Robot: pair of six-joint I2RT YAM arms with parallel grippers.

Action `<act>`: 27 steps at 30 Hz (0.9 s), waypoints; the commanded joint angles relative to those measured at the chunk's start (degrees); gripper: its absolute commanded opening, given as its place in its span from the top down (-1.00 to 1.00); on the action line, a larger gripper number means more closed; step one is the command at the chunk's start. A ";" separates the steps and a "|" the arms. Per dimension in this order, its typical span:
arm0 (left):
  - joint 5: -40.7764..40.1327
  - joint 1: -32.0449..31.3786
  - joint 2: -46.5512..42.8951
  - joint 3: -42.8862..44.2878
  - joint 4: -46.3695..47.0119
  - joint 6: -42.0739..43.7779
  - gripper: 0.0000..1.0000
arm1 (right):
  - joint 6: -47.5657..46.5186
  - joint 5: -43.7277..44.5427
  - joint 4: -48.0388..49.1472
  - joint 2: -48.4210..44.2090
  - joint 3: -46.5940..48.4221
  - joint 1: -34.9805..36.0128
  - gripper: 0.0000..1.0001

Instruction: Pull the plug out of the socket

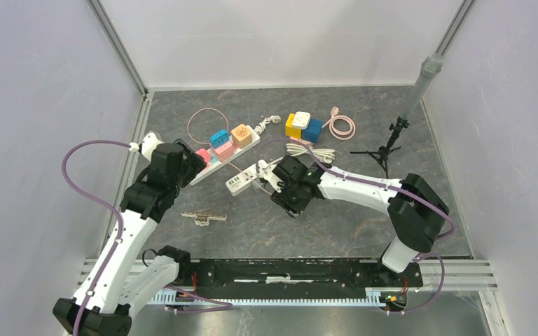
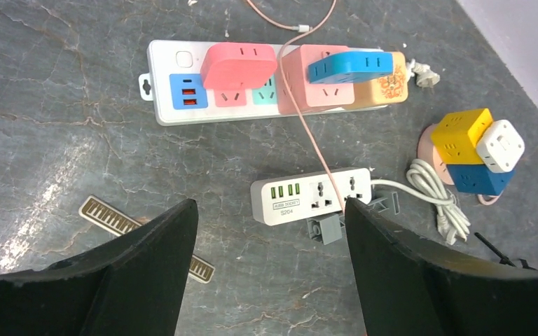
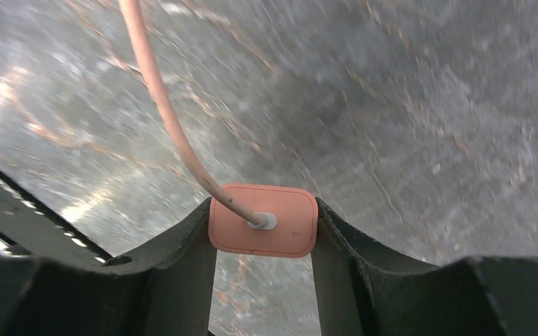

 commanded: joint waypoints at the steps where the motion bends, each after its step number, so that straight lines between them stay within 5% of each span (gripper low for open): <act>1: -1.37 -0.05 1.19 1.33 -0.14 0.28 -0.68 | 0.99 8.98 -8.60 -3.03 -2.11 0.25 1.00; 10: -1.21 0.03 2.45 1.34 0.23 -0.43 -0.73 | 1.00 15.87 -12.94 -6.14 -8.48 0.44 0.70; 14: -1.63 0.03 2.39 1.30 0.23 -0.48 -0.75 | 0.99 16.73 -11.93 -6.52 -9.23 0.40 0.14; 19: -2.03 0.03 2.35 2.05 0.09 0.59 -0.86 | 1.00 12.83 -9.19 -9.91 -6.16 0.42 -0.95; 27: -1.88 0.20 3.76 5.59 -1.97 5.36 -1.00 | 1.02 7.19 1.76 -18.52 -0.74 0.18 -0.96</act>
